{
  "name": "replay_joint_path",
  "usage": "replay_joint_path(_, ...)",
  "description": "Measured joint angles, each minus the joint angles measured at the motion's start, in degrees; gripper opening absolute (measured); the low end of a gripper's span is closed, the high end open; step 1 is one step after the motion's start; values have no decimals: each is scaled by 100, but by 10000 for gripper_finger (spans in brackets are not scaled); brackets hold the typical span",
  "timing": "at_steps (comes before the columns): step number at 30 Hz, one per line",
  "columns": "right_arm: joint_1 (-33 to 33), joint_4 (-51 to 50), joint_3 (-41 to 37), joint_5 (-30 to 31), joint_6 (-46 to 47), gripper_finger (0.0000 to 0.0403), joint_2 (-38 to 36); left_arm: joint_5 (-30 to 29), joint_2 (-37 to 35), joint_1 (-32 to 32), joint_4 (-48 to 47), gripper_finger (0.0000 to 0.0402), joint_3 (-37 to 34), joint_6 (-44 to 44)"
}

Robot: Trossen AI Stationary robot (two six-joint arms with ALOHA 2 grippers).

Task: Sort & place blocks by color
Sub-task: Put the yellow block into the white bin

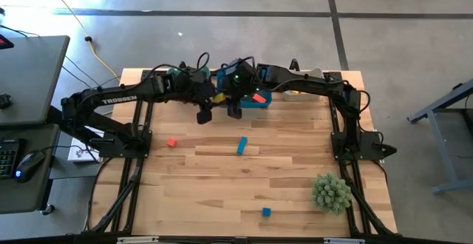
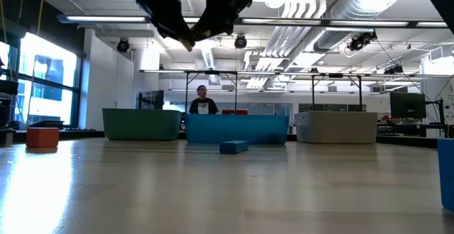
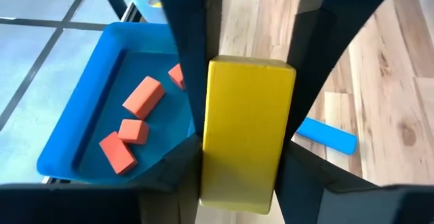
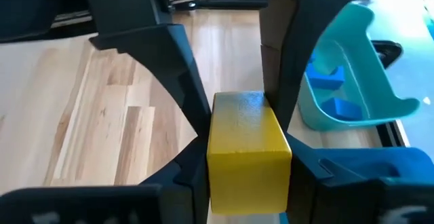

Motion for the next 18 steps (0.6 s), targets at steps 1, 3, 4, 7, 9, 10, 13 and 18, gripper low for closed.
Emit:
replay_joint_path(1,0,-2,0,52,64,111,0,-15,0,17,1,146,0,-14)
replay_joint_path(3,-4,-2,0,147,190,111,0,-32,0,43,9,158,0,-37)
replay_joint_path(4,-3,-14,0,231,245,111,0,-32,0,58,13,166,0,-37)
replay_joint_path(7,5,-33,0,539,365,111,0,-58,0,73,22,189,0,-35)
replay_joint_path(9,0,-35,0,676,429,111,0,-117,0,72,26,205,2,-33)
replay_joint_path(10,-4,-47,0,749,429,111,0,-172,0,71,26,212,2,-33)
replay_joint_path(13,-44,-84,0,1099,455,111,0,-399,0,86,28,228,4,-32)
replay_joint_path(18,-257,-113,0,2121,590,111,0,-543,0,207,-14,233,7,114)
